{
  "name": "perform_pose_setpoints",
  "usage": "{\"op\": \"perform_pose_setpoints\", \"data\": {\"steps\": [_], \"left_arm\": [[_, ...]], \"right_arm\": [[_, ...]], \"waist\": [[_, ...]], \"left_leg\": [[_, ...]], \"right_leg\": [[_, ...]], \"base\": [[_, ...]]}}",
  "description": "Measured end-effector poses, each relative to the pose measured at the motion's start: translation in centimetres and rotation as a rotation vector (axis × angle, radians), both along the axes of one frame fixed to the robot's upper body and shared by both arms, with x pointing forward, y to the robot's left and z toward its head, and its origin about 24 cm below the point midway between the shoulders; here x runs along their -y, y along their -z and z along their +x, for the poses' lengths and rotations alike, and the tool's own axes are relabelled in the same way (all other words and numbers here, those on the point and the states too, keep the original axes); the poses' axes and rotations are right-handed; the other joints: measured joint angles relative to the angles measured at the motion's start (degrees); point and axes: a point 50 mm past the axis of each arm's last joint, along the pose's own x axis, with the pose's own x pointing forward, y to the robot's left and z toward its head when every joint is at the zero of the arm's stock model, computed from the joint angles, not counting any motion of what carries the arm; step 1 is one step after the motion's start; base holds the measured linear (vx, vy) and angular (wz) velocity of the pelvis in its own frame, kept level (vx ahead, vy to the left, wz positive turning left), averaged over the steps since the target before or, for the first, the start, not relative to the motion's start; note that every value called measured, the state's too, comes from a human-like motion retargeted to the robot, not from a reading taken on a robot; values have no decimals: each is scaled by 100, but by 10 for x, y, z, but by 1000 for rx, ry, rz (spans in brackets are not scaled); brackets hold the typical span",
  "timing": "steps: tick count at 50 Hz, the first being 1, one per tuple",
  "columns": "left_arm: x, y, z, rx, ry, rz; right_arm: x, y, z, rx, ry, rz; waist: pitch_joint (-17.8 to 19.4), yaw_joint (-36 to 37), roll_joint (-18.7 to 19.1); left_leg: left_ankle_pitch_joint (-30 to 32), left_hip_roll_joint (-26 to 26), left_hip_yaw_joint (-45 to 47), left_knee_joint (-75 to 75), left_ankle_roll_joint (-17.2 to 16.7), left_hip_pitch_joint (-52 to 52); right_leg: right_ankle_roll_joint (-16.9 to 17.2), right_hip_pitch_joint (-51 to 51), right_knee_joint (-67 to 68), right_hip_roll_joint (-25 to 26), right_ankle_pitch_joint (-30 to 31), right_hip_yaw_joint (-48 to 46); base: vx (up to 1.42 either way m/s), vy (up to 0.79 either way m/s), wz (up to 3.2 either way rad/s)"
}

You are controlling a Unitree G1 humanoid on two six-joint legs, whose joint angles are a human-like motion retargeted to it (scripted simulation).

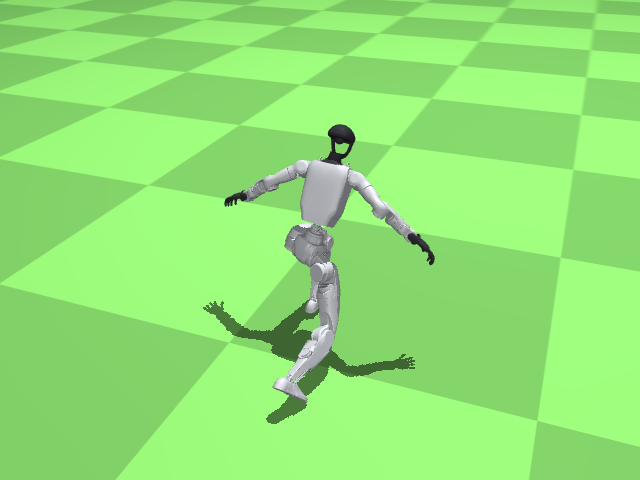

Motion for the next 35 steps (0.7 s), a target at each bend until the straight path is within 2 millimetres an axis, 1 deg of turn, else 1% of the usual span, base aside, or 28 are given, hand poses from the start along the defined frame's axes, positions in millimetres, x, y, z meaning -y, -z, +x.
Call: {"op": "perform_pose_setpoints", "data": {"steps": [2,3,5,6,7,8,9,10,11,12,13,15,17,19,21,23,25,27,28,30,31,32,33,35], "left_arm": [[-17,-23,-12,85,-84,18],[-24,-33,-18,127,-119,22],[-31,-45,-26,206,-165,7],[-31,-45,-29,219,-170,-17],[-29,-42,-32,222,-169,-43],[-26,-36,-34,209,-154,-77],[-21,-28,-34,189,-133,-115],[-16,-19,-35,166,-109,-156],[-8,-8,-33,145,-79,-202],[0,4,-30,129,-50,-250],[11,17,-25,122,-20,-305],[33,41,-9,128,40,-412],[55,58,14,144,100,-502],[77,70,39,163,161,-577],[99,78,60,187,217,-640],[122,85,77,225,262,-694],[146,88,89,288,296,-736],[168,85,99,372,331,-750],[179,83,103,415,349,-747],[200,74,110,508,370,-723],[210,70,114,561,362,-721],[221,66,117,614,352,-723],[233,63,120,664,340,-733],[255,56,128,751,332,-767]], "right_arm": [[20,-10,-25,51,131,50],[29,-15,-39,94,198,79],[41,-25,-64,193,315,130],[44,-28,-74,242,354,146],[46,-32,-83,287,386,156],[46,-34,-90,326,405,155],[45,-34,-95,360,418,155],[44,-33,-99,391,428,154],[41,-29,-102,423,439,167],[37,-24,-104,454,452,183],[34,-19,-106,485,470,209],[25,-4,-109,531,515,286],[13,18,-111,541,560,387],[-1,41,-111,515,595,485],[-17,62,-112,471,617,565],[-33,78,-111,425,620,621],[-48,89,-107,384,600,652],[-61,95,-99,359,552,670],[-67,96,-94,354,521,677],[-80,97,-82,354,458,694],[-86,98,-75,356,430,693],[-91,98,-67,360,406,685],[-94,99,-58,367,388,664],[-97,99,-36,384,361,594]], "waist": [[-301,188,-116],[-460,295,-161],[-739,497,-180],[-862,537,-148],[-981,561,-98],[-1092,551,-12],[-1173,524,160],[-1240,489,376],[-1230,415,601],[-1200,309,793],[-1128,138,920],[-1001,-307,1047],[-985,-789,1057],[-1043,-1244,975],[-1079,-1653,895],[-1087,-2011,918],[-1123,-2318,1062],[-1187,-2552,1285],[-1214,-2628,1399],[-1262,-2703,1798],[-1239,-2610,2012],[-1170,-2506,2200],[-1008,-2378,2338],[-530,-2208,2611]], "left_leg": [[320,-94,0,-799,-117,263],[517,-131,-11,-1278,-184,453],[986,-219,-19,-2466,-281,1024],[1332,-341,-27,-3284,-267,1443],[1731,-482,-64,-4192,-265,1917],[2237,-663,-157,-5278,-287,2498],[2778,-761,-394,-6422,-364,3163],[3336,-818,-704,-7595,-468,3869],[3515,-785,-958,-8351,-595,4499],[3555,-806,-1161,-8963,-690,5082],[3318,-935,-1259,-9288,-722,5570],[2689,-1294,-1494,-9459,-700,6316],[2553,-1552,-1976,-9165,-718,6764],[2870,-1789,-2542,-8701,-759,7089],[3247,-1926,-2997,-8202,-864,7488],[3552,-1849,-3256,-7783,-1064,7986],[3823,-1583,-3416,-7553,-1348,8476],[3919,-1325,-3745,-7673,-1589,8916],[3861,-1276,-3933,-7844,-1589,9128],[3404,-838,-4412,-8123,-1589,9329],[2916,-610,-4364,-7998,-1414,9322],[2358,-416,-4239,-7756,-1226,9312],[1664,-291,-3958,-7281,-1013,9297],[260,47,-3321,-6246,-656,9253]], "right_leg": [[216,22,-1203,208,898,57],[332,69,-1890,337,1565,89],[627,241,-3329,602,3321,126],[662,265,-3863,750,4159,181],[724,277,-4327,921,4868,258],[840,261,-4651,1138,5322,377],[891,259,-4870,1494,5507,480],[908,265,-5037,1919,5556,575],[908,289,-5151,2286,5376,589],[908,295,-5264,2562,5173,542],[908,264,-5374,2655,4927,375],[752,6,-5525,2675,4403,-207],[486,-565,-5595,2708,3958,-759],[438,-1293,-5659,2649,3583,-1046],[533,-1973,-5757,2530,3100,-1236],[592,-2541,-5854,2411,2448,-1556],[602,-3024,-5877,2292,1869,-2058],[589,-3455,-5654,2141,1827,-2503],[584,-3693,-5401,2024,2045,-2599],[406,-4419,-4380,2034,2598,-2793],[328,-4978,-3418,2012,2648,-2851],[261,-5516,-2424,1952,2619,-2894],[218,-6011,-1365,1817,2433,-2909],[153,-6695,272,1500,2054,-3003]], "base": [[23,1,-36],[28,0,-48],[30,1,-49],[29,2,-27],[27,2,-2],[26,-3,14],[26,-10,29],[27,-11,48],[27,-6,77],[24,7,124],[20,15,174],[15,15,234],[10,-2,270],[9,-10,275],[12,-11,254],[15,-10,218],[14,-7,185],[11,4,152],[6,11,125],[-2,2,92],[-8,-4,32],[-11,1,-14],[-15,4,-19],[-23,8,3]]}}
